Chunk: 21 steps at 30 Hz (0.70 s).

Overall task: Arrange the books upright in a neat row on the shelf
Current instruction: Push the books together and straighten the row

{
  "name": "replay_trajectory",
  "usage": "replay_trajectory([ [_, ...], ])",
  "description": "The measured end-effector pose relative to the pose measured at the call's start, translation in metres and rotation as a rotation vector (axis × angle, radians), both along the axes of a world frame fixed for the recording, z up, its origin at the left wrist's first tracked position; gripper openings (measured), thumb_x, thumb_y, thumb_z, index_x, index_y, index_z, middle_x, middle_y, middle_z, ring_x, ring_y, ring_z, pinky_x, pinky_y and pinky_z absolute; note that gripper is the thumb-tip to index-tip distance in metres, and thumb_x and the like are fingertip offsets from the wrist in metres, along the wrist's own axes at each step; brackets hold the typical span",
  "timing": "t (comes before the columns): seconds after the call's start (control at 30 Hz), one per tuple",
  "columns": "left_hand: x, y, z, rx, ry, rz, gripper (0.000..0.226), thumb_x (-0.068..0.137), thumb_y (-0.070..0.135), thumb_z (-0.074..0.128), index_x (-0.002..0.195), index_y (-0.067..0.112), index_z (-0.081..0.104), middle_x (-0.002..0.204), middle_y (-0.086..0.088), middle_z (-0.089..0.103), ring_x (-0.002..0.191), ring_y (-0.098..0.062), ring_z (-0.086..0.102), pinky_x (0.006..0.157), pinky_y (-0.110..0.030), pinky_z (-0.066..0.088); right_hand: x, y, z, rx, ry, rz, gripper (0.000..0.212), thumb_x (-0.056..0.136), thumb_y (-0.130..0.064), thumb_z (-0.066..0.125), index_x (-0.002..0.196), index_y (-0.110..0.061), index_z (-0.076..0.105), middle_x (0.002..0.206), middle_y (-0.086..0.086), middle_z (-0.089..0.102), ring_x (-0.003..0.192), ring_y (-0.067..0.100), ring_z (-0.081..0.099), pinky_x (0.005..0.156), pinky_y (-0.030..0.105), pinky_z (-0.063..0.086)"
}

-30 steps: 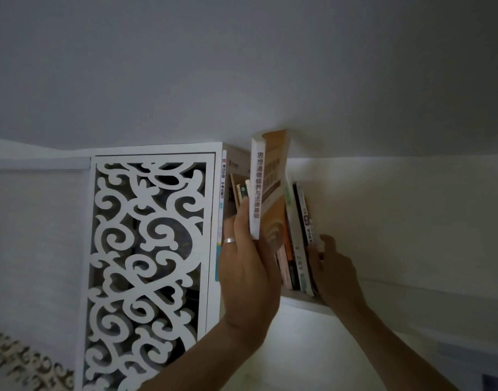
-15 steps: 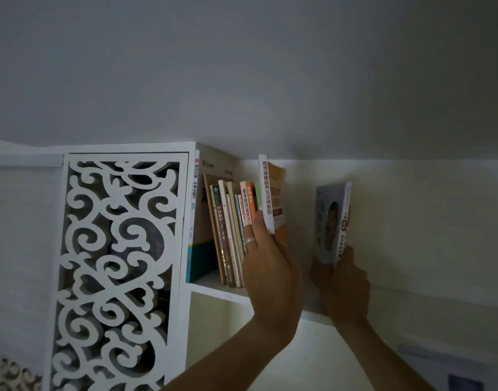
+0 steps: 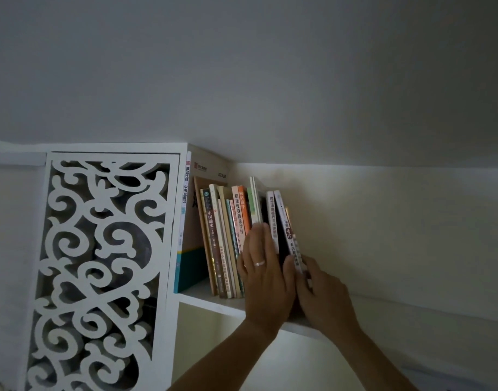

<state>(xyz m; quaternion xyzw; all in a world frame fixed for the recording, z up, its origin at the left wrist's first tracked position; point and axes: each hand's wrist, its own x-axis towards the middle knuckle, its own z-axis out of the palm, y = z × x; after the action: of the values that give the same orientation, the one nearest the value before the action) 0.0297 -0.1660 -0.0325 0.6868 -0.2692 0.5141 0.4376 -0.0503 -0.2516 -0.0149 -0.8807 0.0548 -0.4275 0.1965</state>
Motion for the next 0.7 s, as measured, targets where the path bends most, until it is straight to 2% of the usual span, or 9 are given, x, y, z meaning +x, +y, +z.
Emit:
replay_trajectory([
  [0.07,0.007,0.001,0.000,0.067,-0.003,0.069,0.065,0.109,0.049,0.021,0.164,0.015,0.016,0.172,-0.011,0.007,0.159,-0.026,0.012,0.125,-0.049,0.019,0.003,0.001,0.003,0.059,0.064,0.097,0.056,0.095,-0.065,0.027,0.143,-0.041,0.042,0.108,-0.016,0.070,0.079,-0.001,0.065,0.069,0.007,0.046],
  [0.13,0.010,0.002,-0.001,0.073,0.000,0.108,0.064,0.109,0.046,0.025,0.164,0.015,0.017,0.171,-0.015,0.010,0.158,-0.029,0.016,0.122,-0.053,0.026,0.004,0.001,0.004,0.067,0.113,0.134,0.054,0.098,-0.057,0.030,0.149,-0.040,0.035,0.124,-0.011,0.068,0.098,0.007,0.069,0.074,0.006,0.045],
  [0.23,0.011,0.002,-0.003,0.053,-0.008,0.098,0.060,0.109,0.043,0.028,0.162,0.015,0.025,0.168,-0.017,0.018,0.155,-0.030,0.024,0.121,-0.053,0.030,0.004,0.000,0.004,0.082,0.116,0.145,0.049,0.102,-0.051,0.037,0.151,-0.043,0.033,0.130,-0.010,0.066,0.112,0.013,0.067,0.088,0.019,0.049],
  [0.37,0.012,0.003,-0.002,-0.003,0.005,0.028,0.058,0.108,0.043,0.032,0.161,0.018,0.031,0.166,-0.015,0.020,0.153,-0.029,0.025,0.121,-0.050,0.027,0.004,-0.002,0.003,0.118,0.111,0.198,0.053,0.099,-0.054,0.040,0.152,-0.046,0.033,0.131,-0.009,0.066,0.112,0.011,0.066,0.095,0.027,0.054],
  [0.47,0.013,0.003,-0.001,-0.046,-0.009,-0.003,0.057,0.105,0.039,0.043,0.159,0.020,0.036,0.165,-0.016,0.020,0.150,-0.030,0.025,0.119,-0.049,0.027,0.006,-0.005,0.000,0.153,0.118,0.259,0.053,0.103,-0.042,0.047,0.153,-0.046,0.030,0.135,-0.009,0.061,0.110,0.007,0.064,0.094,0.028,0.055],
  [0.57,0.011,0.006,0.003,-0.125,-0.036,-0.106,0.060,0.100,0.017,0.064,0.155,0.020,0.042,0.163,-0.017,0.023,0.151,-0.028,0.022,0.120,-0.044,0.028,0.004,-0.005,0.002,0.169,0.118,0.257,0.053,0.104,-0.033,0.049,0.152,-0.044,0.032,0.135,-0.009,0.060,0.108,0.006,0.063,0.091,0.025,0.054],
  [0.7,0.002,0.010,0.008,-0.188,-0.074,-0.151,0.058,0.093,0.006,0.071,0.146,0.012,0.050,0.156,-0.014,0.030,0.147,-0.024,0.027,0.121,-0.039,0.031,0.009,-0.002,0.000,0.147,0.107,0.207,0.055,0.102,-0.032,0.054,0.153,-0.039,0.034,0.132,-0.006,0.061,0.107,0.012,0.065,0.093,0.030,0.056],
])
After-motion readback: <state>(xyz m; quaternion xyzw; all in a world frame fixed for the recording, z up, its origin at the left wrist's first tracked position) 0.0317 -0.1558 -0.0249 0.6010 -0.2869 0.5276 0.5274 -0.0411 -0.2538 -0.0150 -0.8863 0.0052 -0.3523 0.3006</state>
